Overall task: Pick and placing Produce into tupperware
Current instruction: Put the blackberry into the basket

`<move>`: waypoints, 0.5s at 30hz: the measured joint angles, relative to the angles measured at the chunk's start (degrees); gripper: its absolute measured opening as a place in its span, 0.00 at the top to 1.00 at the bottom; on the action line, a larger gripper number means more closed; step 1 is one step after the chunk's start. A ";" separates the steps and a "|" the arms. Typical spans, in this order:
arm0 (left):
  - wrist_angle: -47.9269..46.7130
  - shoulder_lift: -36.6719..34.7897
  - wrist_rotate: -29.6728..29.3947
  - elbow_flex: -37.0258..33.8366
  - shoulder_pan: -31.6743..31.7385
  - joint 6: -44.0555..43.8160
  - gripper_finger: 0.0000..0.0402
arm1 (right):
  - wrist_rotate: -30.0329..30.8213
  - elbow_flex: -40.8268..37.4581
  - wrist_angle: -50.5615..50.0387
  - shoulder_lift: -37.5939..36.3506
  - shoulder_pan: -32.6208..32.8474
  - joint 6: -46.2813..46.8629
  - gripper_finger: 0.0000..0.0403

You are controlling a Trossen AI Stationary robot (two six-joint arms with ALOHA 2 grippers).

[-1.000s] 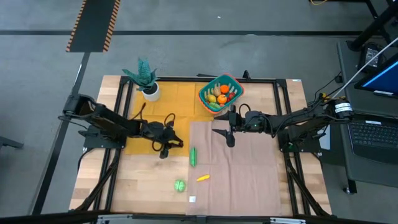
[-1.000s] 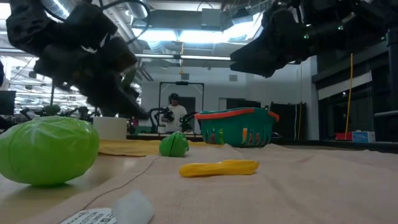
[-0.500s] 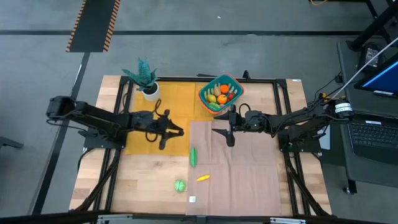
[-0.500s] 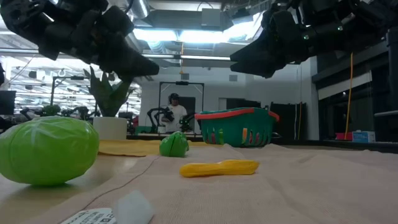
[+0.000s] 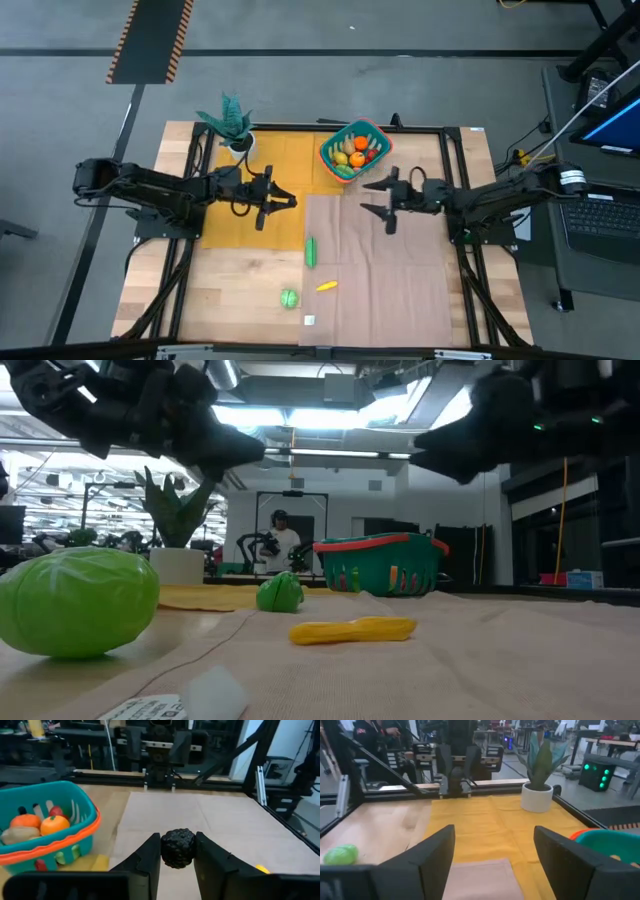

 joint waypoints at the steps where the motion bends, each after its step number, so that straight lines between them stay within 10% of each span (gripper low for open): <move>1: 0.47 0.20 0.47 0.00 0.48 0.00 0.77 | -0.02 -1.57 0.59 -1.42 0.00 -0.09 0.33; 15: 16.46 13.68 -5.04 1.28 4.13 -0.04 0.77 | 3.60 -5.63 0.64 -6.83 0.02 -2.80 0.33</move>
